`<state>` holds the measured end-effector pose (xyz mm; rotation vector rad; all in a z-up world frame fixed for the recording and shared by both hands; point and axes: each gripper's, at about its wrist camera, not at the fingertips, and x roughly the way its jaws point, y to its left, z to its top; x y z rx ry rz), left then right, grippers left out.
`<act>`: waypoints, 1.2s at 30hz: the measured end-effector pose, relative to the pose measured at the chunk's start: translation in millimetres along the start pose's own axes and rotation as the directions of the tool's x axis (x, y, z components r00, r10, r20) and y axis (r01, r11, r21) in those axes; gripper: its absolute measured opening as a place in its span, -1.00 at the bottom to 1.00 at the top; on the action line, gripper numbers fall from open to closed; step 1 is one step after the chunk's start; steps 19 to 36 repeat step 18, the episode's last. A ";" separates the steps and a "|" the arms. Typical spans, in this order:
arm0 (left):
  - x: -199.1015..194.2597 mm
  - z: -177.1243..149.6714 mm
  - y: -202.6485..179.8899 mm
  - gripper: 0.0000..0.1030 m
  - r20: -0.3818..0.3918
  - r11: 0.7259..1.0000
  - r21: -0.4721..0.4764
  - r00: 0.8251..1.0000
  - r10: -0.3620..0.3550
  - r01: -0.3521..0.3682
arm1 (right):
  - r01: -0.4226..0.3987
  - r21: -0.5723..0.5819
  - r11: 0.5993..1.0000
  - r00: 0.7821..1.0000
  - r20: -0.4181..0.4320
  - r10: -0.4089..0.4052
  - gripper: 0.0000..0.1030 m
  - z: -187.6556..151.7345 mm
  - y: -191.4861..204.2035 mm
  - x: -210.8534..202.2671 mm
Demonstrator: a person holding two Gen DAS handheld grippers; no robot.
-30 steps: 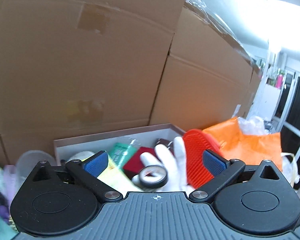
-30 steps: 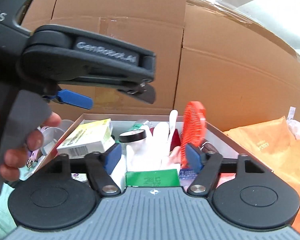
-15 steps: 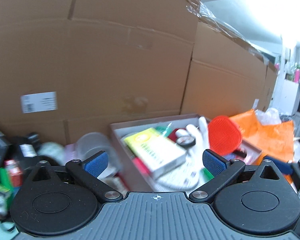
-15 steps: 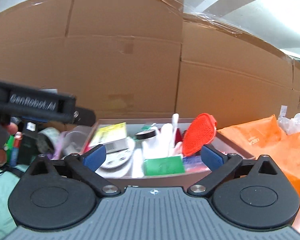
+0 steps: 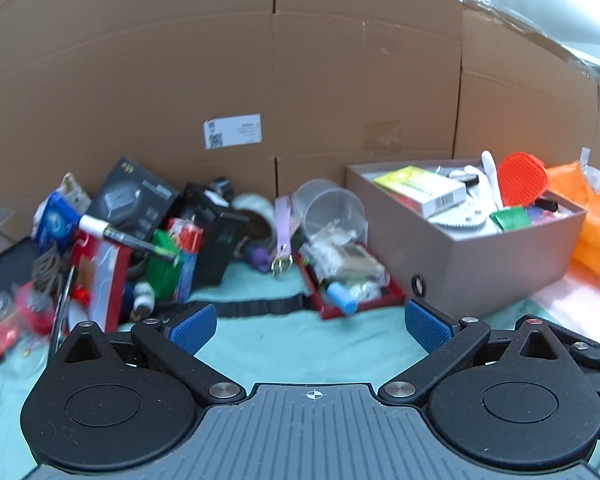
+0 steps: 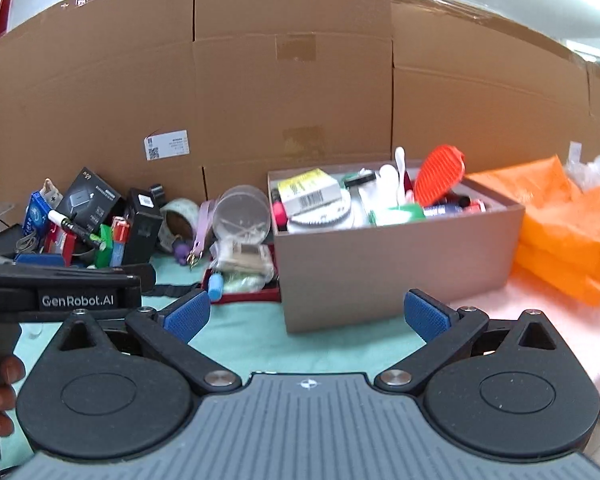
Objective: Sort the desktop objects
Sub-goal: 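Withdraw both grippers from the brown box back toward the pile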
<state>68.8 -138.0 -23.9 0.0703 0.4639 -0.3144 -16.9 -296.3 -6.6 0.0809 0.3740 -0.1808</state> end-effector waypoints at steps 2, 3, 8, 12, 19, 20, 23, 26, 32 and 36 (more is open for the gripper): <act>-5.8 -4.1 2.7 1.00 -0.010 1.000 -0.005 1.000 -0.012 0.012 | 0.019 0.006 1.000 1.000 -0.005 -0.019 0.99 -3.7 2.7 -6.8; -8.2 -5.7 3.2 1.00 -0.012 1.000 -0.003 1.000 -0.017 0.017 | 0.036 0.006 0.999 0.999 -0.006 -0.036 0.99 -5.3 3.6 -10.0; -15.4 -8.4 1.9 1.00 -0.016 1.000 -0.004 0.999 -0.029 0.029 | 0.094 0.010 0.996 0.996 -0.011 -0.093 0.99 -7.3 2.8 -21.6; -16.0 -8.2 0.7 1.00 -0.020 0.999 -0.012 0.999 -0.038 0.037 | 0.114 0.006 0.994 0.993 -0.009 -0.114 0.99 -6.9 2.3 -24.8; -11.0 -7.7 -1.3 1.00 -0.032 0.999 -0.012 0.999 -0.039 0.039 | 0.119 0.013 0.993 0.993 -0.021 -0.119 0.99 -8.2 -0.6 -21.6; -11.0 -7.7 -1.3 1.00 -0.032 0.999 -0.012 0.999 -0.039 0.039 | 0.119 0.013 0.993 0.993 -0.021 -0.119 0.99 -8.2 -0.6 -21.6; -11.0 -7.7 -1.3 1.00 -0.032 0.999 -0.012 0.999 -0.039 0.039 | 0.119 0.013 0.993 0.993 -0.021 -0.119 0.99 -8.2 -0.6 -21.6; -11.0 -7.7 -1.3 1.00 -0.032 0.999 -0.012 0.999 -0.039 0.039 | 0.119 0.013 0.993 0.993 -0.021 -0.119 0.99 -8.2 -0.6 -21.6; -11.0 -7.7 -1.3 1.00 -0.032 0.999 -0.012 0.999 -0.039 0.039 | 0.119 0.013 0.993 0.993 -0.021 -0.119 0.99 -8.2 -0.6 -21.6; -11.0 -7.7 -1.3 1.00 -0.032 0.999 -0.012 0.999 -0.039 0.039 | 0.119 0.013 0.993 0.993 -0.021 -0.119 0.99 -8.2 -0.6 -21.6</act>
